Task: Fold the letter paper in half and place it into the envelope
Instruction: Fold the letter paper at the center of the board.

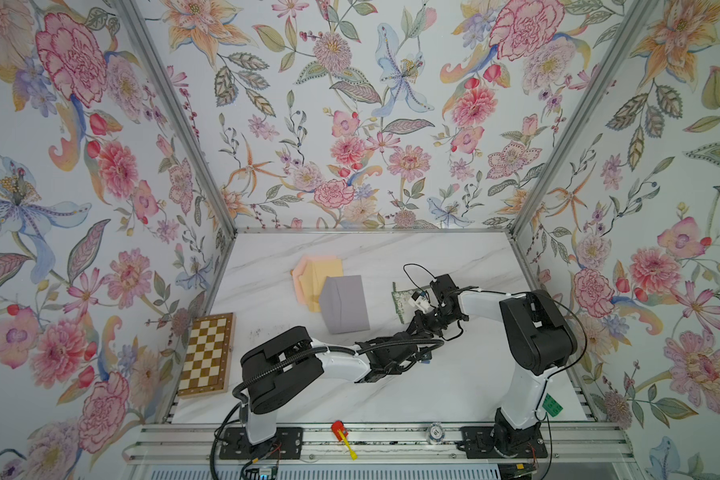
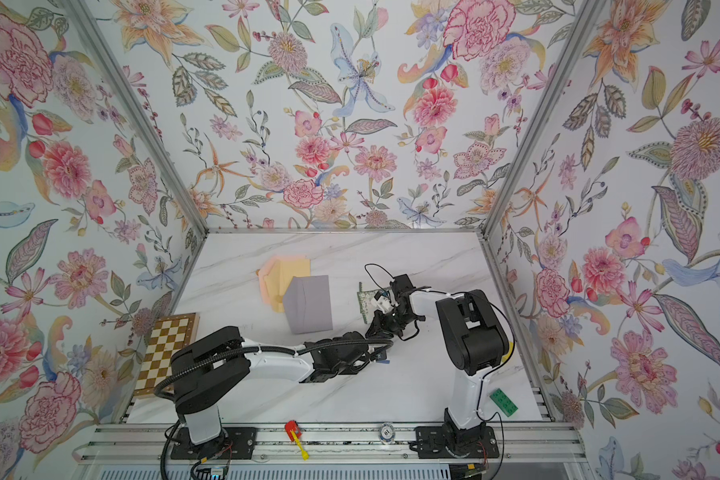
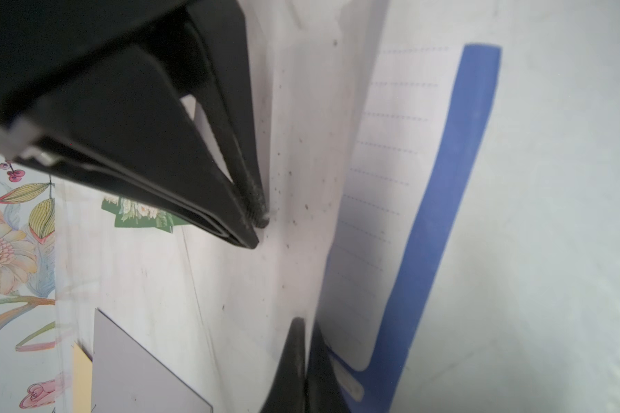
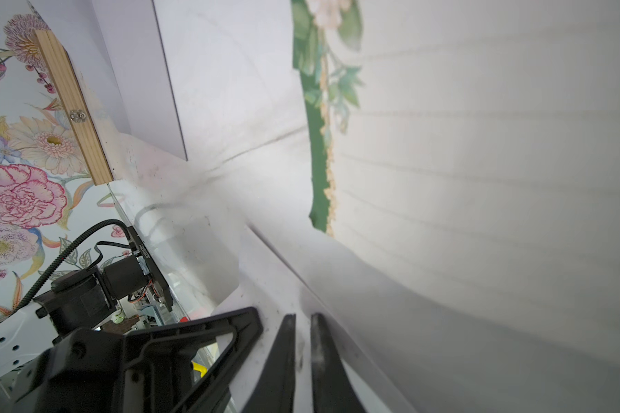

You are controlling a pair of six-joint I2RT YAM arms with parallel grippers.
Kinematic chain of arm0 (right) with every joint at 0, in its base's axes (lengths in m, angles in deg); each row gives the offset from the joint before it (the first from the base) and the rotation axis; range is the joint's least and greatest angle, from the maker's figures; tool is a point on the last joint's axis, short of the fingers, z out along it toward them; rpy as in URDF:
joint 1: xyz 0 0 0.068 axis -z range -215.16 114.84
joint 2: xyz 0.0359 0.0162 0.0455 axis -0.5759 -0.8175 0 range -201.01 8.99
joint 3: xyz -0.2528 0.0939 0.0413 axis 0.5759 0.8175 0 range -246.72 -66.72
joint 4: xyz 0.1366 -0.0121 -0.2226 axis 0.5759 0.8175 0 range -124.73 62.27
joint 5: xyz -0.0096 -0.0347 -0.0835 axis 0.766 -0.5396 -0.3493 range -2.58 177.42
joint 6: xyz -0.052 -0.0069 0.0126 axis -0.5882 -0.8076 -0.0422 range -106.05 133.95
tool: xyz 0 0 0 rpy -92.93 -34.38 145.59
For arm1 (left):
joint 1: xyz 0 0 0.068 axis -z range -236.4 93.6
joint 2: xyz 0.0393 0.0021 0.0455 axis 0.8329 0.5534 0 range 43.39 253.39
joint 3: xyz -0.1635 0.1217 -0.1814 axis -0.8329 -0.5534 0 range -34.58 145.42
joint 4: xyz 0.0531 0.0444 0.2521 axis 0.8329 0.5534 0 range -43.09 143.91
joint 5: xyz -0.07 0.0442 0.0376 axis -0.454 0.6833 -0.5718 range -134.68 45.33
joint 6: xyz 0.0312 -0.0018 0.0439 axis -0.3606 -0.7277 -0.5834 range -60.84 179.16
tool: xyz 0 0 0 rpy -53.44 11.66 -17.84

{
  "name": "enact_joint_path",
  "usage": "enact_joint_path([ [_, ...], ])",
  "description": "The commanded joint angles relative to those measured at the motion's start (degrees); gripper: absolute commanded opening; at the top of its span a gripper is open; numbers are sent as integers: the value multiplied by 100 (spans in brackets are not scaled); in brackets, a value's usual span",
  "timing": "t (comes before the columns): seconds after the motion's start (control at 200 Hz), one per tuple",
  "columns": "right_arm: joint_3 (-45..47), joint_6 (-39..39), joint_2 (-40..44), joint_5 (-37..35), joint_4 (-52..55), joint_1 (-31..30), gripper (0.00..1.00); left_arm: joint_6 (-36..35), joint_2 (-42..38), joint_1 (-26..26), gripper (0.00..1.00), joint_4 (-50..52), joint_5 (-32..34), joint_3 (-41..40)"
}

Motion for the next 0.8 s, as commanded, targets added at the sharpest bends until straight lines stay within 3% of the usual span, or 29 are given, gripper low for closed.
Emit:
enact_joint_path([
  [0.0, 186, -158, 122, -300, 180, 102, 14, 90, 326, 17, 0, 682, -336, -64],
  [0.796, 745, -311, 784, -467, 362, 639, 14, 117, 394, 10, 0, 813, -303, -71],
])
